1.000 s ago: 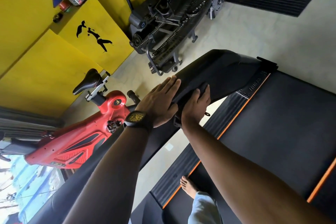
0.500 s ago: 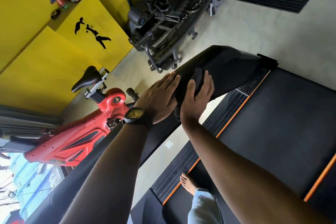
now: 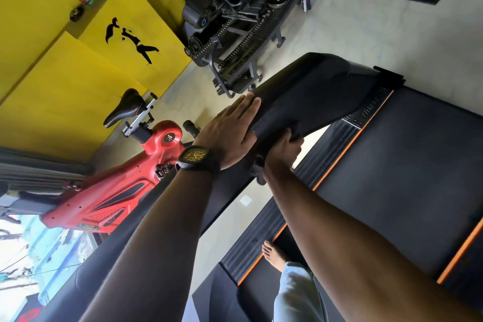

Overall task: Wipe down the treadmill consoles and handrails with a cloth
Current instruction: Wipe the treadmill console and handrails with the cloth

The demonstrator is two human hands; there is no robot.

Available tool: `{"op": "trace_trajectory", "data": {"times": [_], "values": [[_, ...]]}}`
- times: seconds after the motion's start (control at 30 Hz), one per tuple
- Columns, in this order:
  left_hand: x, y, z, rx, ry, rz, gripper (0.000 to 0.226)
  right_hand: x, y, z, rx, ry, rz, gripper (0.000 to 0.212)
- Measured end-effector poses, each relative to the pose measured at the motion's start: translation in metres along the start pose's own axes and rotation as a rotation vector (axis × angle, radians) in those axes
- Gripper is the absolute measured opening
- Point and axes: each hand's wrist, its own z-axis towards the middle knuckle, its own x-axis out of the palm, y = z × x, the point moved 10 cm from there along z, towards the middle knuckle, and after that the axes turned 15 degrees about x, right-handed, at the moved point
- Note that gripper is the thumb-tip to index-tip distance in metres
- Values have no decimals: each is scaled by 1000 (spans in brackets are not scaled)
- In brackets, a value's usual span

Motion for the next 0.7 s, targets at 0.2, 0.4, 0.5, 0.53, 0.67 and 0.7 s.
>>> {"op": "trace_trajectory", "data": {"times": [0.2,0.4,0.5,0.53,0.67,0.7], "values": [[-1,0,0,4,4,4,67,4,17,-34,-260,36,-28,51],[3,2,0,6,12,-6,68,2,-21,-9,-56,81,-74,52],[4,4,0,4,15,-18,68,3,-11,-33,-105,79,-36,54],[4,3,0,7,15,-20,68,3,1,-38,-196,62,-38,56],[5,4,0,4,14,-21,68,3,7,-28,-217,29,-41,55],[5,4,0,2,13,-21,68,2,-4,-26,-111,32,-27,53]]}}
